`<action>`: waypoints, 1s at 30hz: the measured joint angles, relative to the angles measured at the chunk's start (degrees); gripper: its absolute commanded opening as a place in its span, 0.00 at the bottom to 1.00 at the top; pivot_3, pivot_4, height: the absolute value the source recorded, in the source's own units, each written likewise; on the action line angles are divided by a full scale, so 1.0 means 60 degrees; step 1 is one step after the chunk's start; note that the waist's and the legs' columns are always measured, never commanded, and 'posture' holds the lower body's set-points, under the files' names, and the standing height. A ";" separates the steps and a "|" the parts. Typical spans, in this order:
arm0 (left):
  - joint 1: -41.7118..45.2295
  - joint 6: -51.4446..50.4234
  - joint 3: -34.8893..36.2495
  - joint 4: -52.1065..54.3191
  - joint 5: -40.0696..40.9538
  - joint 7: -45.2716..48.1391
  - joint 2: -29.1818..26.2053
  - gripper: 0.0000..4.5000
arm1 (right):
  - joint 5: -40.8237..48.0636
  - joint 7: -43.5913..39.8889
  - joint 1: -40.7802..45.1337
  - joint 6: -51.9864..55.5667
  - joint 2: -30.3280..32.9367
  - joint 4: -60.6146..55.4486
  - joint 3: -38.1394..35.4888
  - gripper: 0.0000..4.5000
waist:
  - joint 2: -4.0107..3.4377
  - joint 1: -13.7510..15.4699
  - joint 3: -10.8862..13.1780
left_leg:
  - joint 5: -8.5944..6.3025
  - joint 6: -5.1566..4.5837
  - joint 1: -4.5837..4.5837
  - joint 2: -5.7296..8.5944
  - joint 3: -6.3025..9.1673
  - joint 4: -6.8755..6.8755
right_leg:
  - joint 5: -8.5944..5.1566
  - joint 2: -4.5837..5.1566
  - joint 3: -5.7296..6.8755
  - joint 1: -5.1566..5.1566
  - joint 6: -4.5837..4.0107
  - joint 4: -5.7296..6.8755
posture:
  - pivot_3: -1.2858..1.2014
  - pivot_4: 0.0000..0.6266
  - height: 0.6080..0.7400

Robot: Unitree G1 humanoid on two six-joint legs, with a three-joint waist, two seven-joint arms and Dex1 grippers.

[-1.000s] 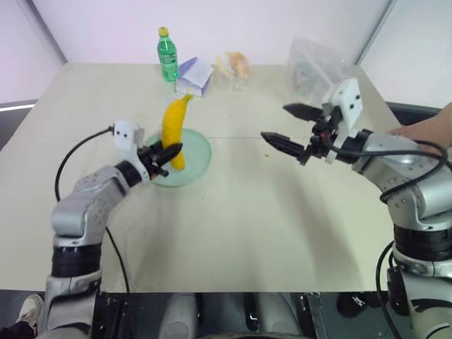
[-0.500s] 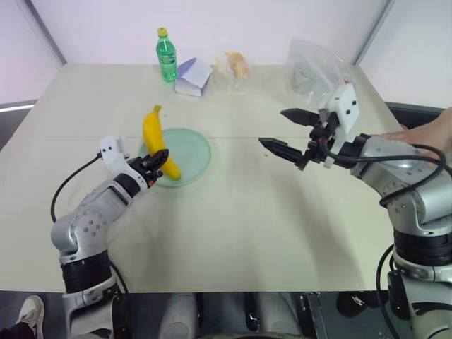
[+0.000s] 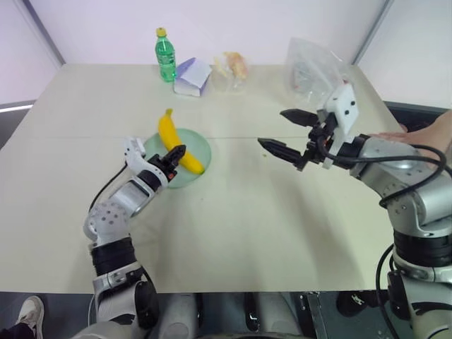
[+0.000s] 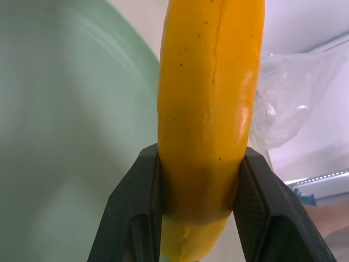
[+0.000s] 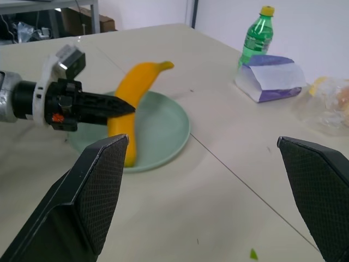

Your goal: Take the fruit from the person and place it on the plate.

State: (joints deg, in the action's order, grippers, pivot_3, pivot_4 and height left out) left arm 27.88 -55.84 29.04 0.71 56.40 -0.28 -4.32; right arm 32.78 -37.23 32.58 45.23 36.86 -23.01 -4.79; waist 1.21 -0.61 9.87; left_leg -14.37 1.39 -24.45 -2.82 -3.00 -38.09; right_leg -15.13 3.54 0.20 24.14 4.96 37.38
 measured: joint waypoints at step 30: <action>-0.2392 -0.0120 -0.0069 0.3334 0.6196 -0.4467 -0.2141 0.99 | -0.0097 0.0129 -0.0032 -0.0177 -0.0082 0.0163 0.0028 1.00 | 0.0001 0.0012 0.0000 | 0.0000 0.0001 0.0004 -0.0001 0.0022 0.0002 | -0.0001 0.0005 -0.0007 -0.0003 -0.0003 -0.0001 | 0.52 0.24 0.93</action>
State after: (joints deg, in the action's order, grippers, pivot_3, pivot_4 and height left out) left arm 13.53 -56.56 28.63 20.72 93.58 -27.08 -17.16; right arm 32.20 -36.46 32.39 44.17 36.36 -22.03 -4.62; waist 1.22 -0.54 9.87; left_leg -14.37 1.39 -24.42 -2.82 -2.87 -38.08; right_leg -15.13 3.57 0.16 24.12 4.94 37.37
